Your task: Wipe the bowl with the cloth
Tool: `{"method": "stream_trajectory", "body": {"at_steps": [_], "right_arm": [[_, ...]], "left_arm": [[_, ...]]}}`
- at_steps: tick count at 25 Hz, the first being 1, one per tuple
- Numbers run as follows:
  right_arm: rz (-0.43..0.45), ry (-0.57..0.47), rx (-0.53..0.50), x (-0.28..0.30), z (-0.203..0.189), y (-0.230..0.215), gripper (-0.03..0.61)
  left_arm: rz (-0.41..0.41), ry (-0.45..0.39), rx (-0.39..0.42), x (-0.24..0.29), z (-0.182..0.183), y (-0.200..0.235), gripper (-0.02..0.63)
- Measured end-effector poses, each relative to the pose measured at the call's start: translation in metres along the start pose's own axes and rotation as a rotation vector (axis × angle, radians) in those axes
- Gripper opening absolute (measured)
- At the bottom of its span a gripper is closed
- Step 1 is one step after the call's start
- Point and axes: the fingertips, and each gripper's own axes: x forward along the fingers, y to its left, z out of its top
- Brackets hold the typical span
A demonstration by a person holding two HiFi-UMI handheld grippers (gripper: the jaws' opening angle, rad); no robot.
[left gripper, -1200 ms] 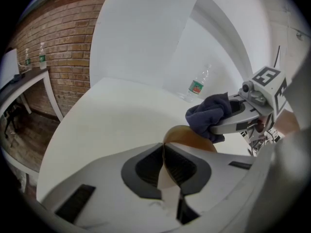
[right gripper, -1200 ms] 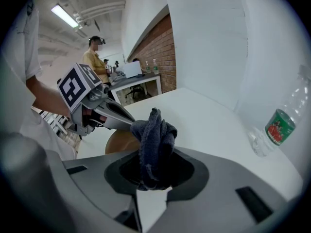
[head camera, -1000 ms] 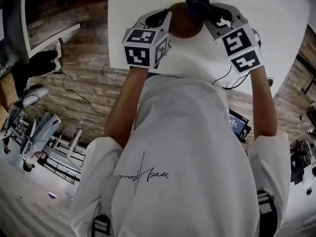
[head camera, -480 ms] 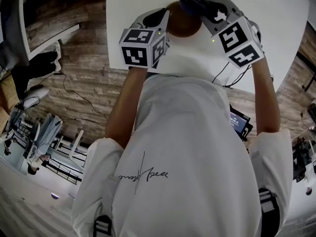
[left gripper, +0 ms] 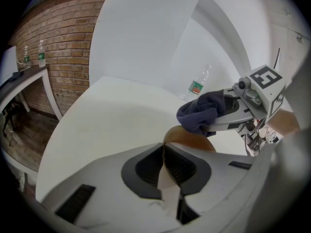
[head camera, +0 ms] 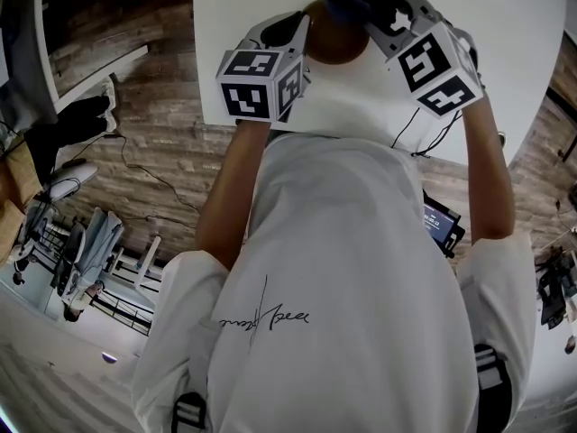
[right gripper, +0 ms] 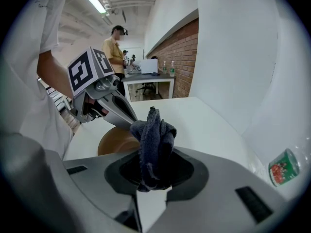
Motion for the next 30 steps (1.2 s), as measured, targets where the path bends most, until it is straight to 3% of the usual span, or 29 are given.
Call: {"method": "stream_trajectory", "body": {"at_steps": [17, 30], "right_arm": [[0.038, 0.005, -0.052, 0.005, 0.003, -0.012, 0.091], [0.013, 0.021, -0.259, 0.018, 0.013, -0.001, 0.091]], "left_arm": [[0.006, 0.021, 0.015, 0.009, 0.009, -0.002, 0.012], [0.024, 0.014, 0.023, 0.009, 0.003, -0.009, 0.012]]}}
